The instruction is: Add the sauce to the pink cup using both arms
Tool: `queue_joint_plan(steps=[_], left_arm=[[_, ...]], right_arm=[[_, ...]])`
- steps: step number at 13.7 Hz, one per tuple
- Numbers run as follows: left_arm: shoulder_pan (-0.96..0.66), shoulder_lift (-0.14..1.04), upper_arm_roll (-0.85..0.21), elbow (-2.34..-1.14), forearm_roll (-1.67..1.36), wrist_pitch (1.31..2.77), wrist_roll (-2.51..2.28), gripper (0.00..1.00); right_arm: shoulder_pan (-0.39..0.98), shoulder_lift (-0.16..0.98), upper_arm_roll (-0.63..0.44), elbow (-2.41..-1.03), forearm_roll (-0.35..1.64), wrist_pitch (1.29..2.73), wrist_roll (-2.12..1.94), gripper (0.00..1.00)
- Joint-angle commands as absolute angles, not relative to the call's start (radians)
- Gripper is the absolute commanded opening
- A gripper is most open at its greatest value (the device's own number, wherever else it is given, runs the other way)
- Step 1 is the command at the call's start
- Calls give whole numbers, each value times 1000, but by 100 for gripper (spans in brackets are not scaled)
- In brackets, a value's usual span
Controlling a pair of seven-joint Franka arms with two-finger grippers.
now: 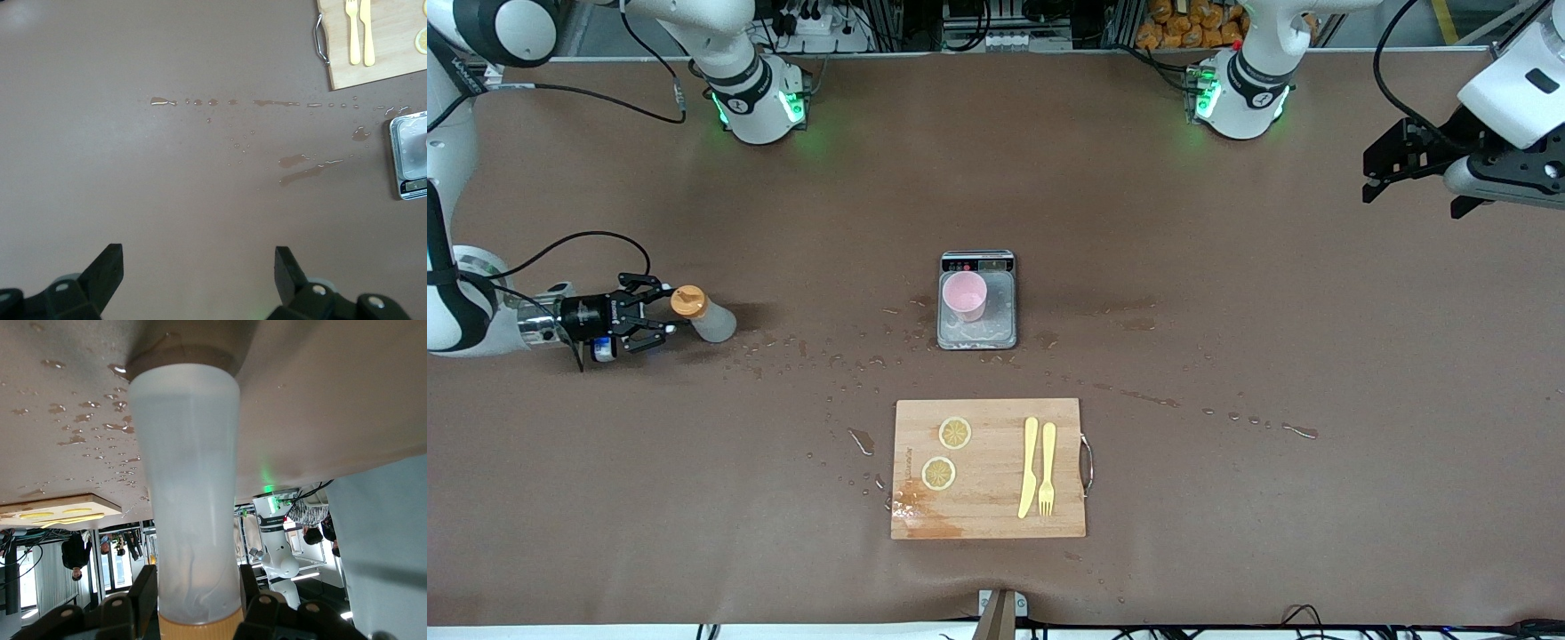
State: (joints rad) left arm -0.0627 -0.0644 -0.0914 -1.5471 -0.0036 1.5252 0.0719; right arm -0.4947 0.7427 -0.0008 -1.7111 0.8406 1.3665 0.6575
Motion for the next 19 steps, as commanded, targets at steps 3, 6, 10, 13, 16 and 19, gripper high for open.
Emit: queue_joint_plan(steps=[3, 6, 10, 13, 16, 19], left_arm=[[-66, -66, -95, -1531, -21, 1506, 55, 100], [-67, -64, -95, -1532, -20, 1509, 55, 100], [-61, -58, -100, -1534, -20, 1509, 55, 100], [-61, -58, -97, -1539, -21, 1508, 55, 100], [-57, -58, -97, -1540, -20, 1508, 57, 100], [-57, -57, -97, -1539, -17, 1508, 57, 100]], right_arm=[[-529, 764, 15, -1654, 809, 1356, 647, 63], [-529, 755, 17, -1518, 656, 1348, 672, 100], [-496, 750, 25, -1337, 467, 1286, 658, 100], [-450, 738, 32, -1214, 396, 1227, 655, 100], [-333, 671, 34, -1152, 263, 1210, 646, 100], [-285, 609, 32, -1150, 229, 1210, 433, 100]])
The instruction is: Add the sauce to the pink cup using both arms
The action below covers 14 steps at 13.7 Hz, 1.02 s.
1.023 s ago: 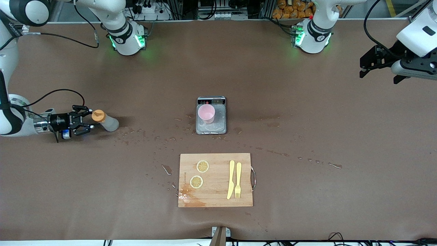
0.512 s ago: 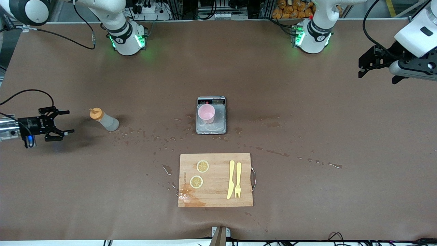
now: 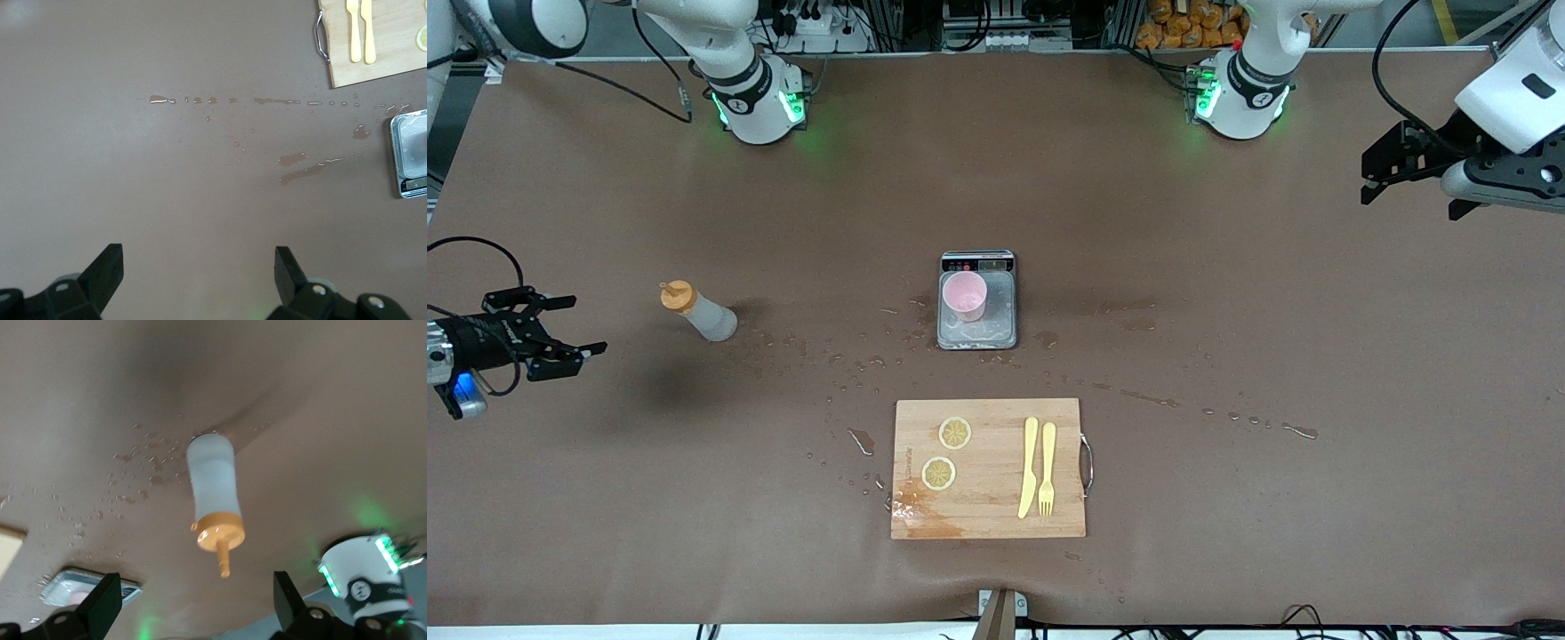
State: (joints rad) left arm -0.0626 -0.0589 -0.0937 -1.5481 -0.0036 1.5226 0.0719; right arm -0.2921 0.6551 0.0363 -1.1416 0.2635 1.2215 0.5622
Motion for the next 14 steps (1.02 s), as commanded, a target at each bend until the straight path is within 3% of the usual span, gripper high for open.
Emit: queue_joint_plan(steps=[1, 6, 11, 14], left_arm=[[-57, -57, -97, -1537, -17, 1509, 57, 100], [-58, -58, -97, -1536, -15, 1509, 55, 100], [-67, -55, -100, -1534, -14, 1513, 55, 100], [-63, -57, -100, -1534, -20, 1513, 55, 100]], right_arm=[[-285, 595, 34, -1150, 229, 1210, 387, 100], [-191, 471, 19, -1138, 216, 1226, 359, 100], [-32, 329, 3, -1157, 86, 1333, 338, 100], [3, 223, 0, -1291, 80, 1469, 191, 100]])
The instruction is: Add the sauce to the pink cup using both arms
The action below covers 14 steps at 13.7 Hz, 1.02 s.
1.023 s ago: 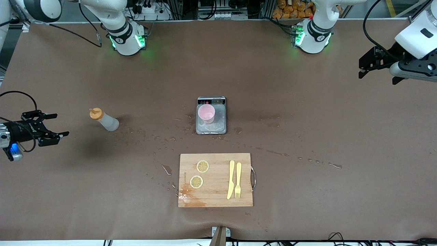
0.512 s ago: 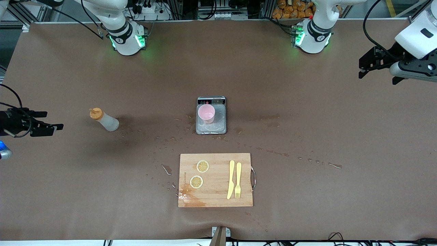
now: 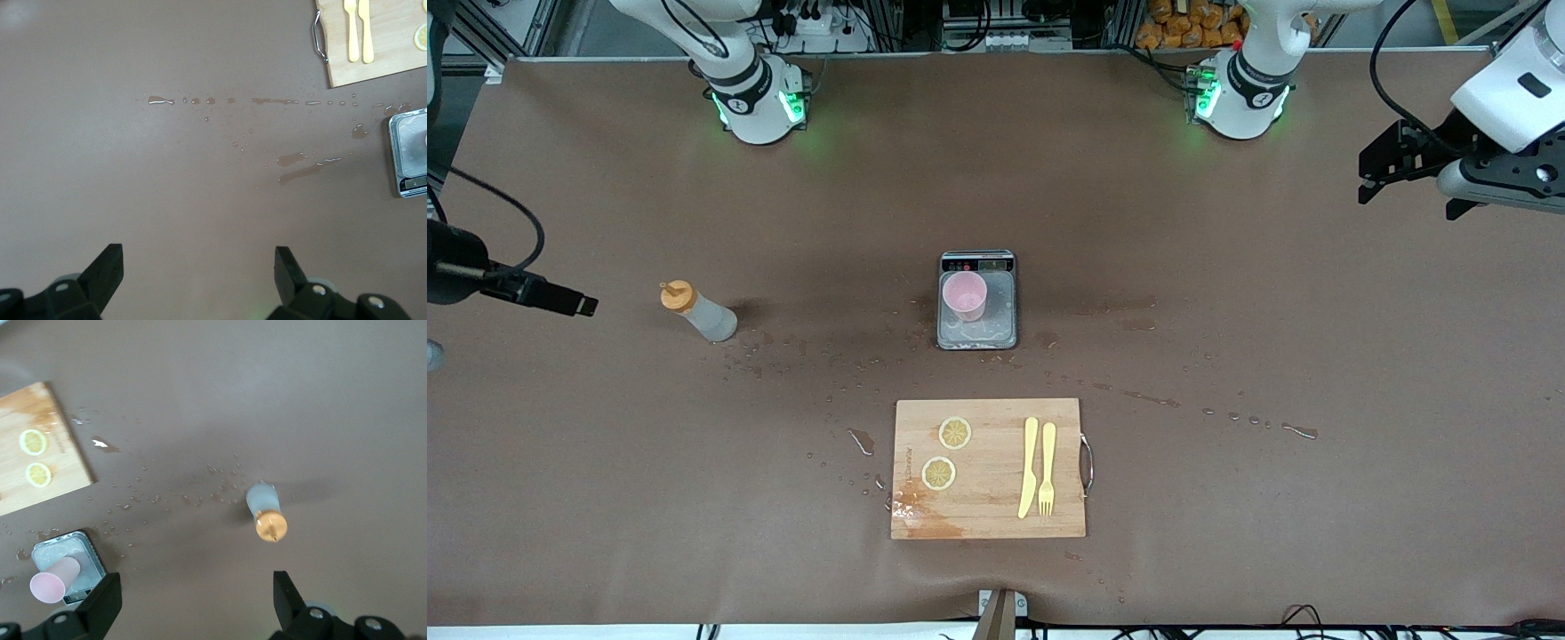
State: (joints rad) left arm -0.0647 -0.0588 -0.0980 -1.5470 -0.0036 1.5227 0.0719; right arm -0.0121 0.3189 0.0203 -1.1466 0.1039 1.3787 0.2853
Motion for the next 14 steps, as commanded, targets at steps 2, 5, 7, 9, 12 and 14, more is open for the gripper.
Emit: queue_joint_plan(steps=[2, 5, 7, 9, 12, 14], left_arm=[[-63, -57, -100, -1534, -20, 1513, 55, 100], [-60, -57, -97, -1534, -18, 1514, 57, 100], [-60, -57, -97, -1534, -18, 1516, 55, 100], [-58, -57, -97, -1534, -20, 1517, 55, 100], [-60, -57, -97, -1534, -20, 1517, 57, 100], [-60, -57, -97, -1534, -20, 1517, 57, 100]], right_arm=[[-11, 146, 0, -1412, 77, 1581, 97, 100], [-17, 123, -5, -1442, 75, 1652, 58, 100], [-18, 120, -5, -1466, 75, 1686, 52, 100], [-17, 82, -5, -1532, 72, 1735, 43, 100], [-18, 32, -3, -1608, 69, 1778, 34, 100], [-5, 11, 3, -1631, -19, 1773, 34, 100]])
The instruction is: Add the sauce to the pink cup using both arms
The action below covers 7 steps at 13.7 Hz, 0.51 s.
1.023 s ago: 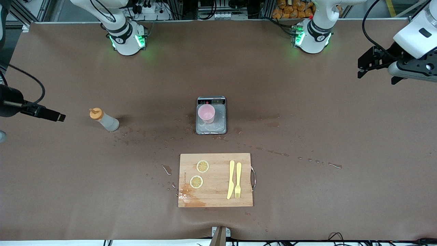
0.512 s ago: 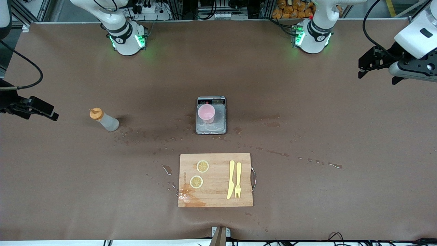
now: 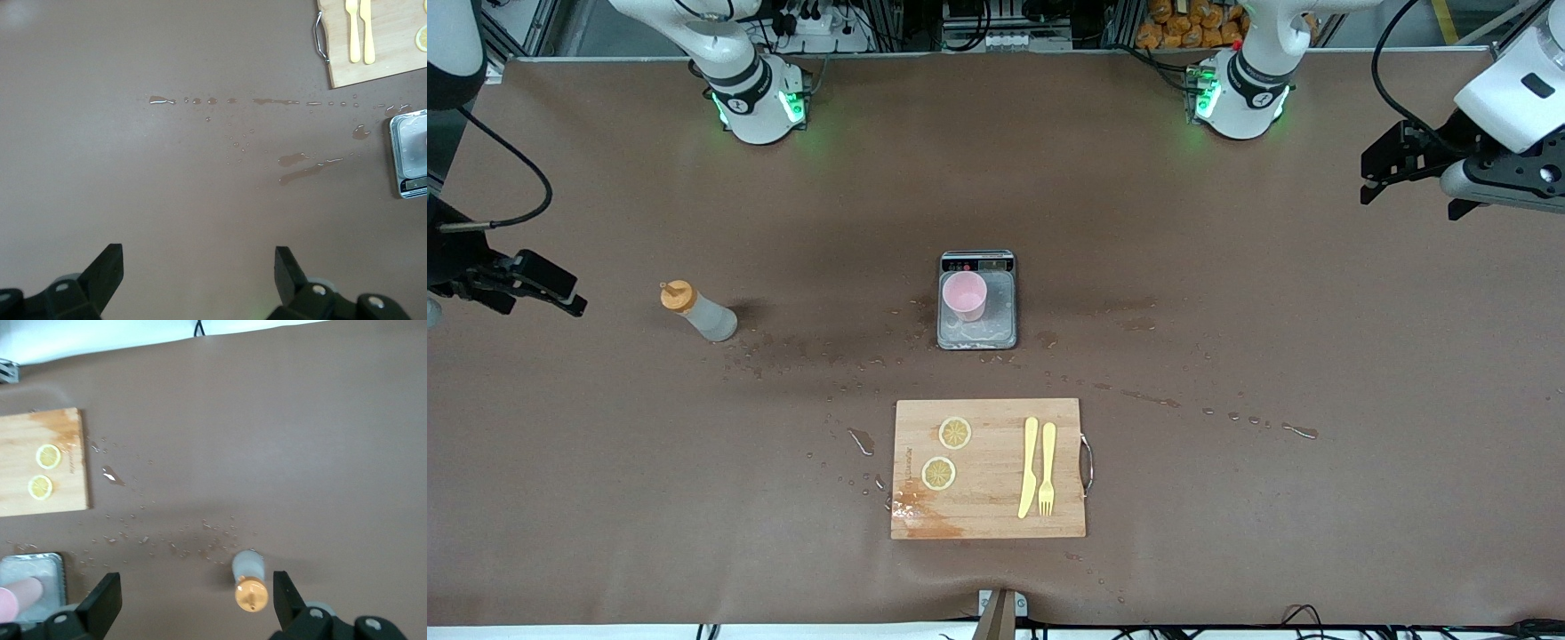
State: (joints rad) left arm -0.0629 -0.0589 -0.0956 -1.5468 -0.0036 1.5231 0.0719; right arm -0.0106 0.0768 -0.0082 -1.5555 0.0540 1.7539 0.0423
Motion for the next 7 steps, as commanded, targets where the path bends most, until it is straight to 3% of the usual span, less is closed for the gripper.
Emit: queue_joint_plan(steps=[1, 7], left_arm=[[-58, -57, -97, -1534, -20, 1517, 55, 100], [-58, -57, -97, -1534, -21, 1517, 55, 100]], right_arm=[[-11, 11, 2, -1629, -26, 1775, 23, 100], [-11, 18, -2, -1625, -35, 1779, -32, 100]])
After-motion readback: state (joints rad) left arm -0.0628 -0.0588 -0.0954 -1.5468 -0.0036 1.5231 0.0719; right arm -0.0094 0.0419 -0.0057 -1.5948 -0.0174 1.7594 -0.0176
